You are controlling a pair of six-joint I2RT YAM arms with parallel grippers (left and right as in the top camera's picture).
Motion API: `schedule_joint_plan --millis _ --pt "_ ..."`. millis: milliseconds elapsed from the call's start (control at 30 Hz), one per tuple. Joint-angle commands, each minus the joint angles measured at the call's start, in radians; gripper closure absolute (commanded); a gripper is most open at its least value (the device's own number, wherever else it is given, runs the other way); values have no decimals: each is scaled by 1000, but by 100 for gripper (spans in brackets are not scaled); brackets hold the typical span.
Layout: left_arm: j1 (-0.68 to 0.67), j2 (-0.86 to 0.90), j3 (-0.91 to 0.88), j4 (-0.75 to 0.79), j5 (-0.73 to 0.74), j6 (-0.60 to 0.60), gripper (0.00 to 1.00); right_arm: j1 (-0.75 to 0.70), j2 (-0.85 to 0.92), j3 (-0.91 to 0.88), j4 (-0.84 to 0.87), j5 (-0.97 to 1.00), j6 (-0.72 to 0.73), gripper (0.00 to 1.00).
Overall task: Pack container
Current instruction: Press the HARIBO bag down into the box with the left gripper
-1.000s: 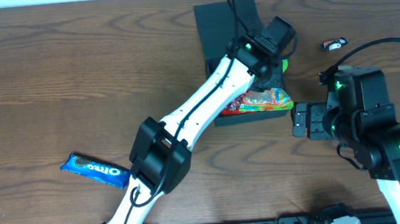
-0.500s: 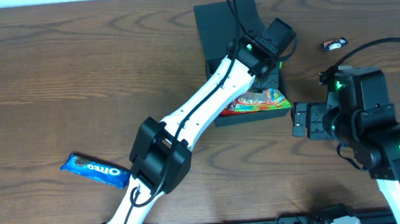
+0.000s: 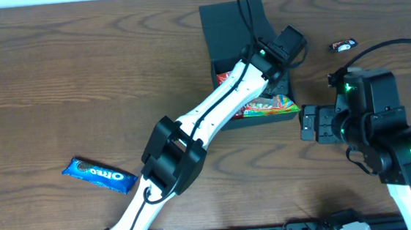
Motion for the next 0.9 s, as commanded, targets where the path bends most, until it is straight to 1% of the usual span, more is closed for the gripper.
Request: schedule_joint_plan --millis 0,167,200,267,300,367,533,633,700,733,867 --pt "-1 38 25 9 -11 -16 95 8 -1 -2 -1 4 12 1" --pt "8 38 25 60 -11 -19 94 8 -1 -2 -1 4 12 1" --pt "10 38 25 59 -11 -19 89 8 -1 -2 -1 4 12 1" --pt "16 38 25 54 -11 -19 83 8 -1 -2 -1 4 12 1" --pt "18 38 25 53 -12 -19 69 8 -1 -2 -1 4 12 1" --pt "24 38 25 51 -12 -19 67 8 -1 -2 -1 4 12 1" --pt "37 37 28 50 -11 -24 31 8 -1 -2 -1 4 12 1" --pt "46 37 56 26 -7 -34 12 8 -1 -2 -1 4 12 1" --pt "48 37 87 8 -3 -38 7 8 -1 -2 -1 4 12 1" --pt "48 37 99 6 -2 -38 3 8 -1 -2 -1 4 12 1" --pt "47 37 164 26 16 -37 4 8 -1 -2 -1 4 12 1"
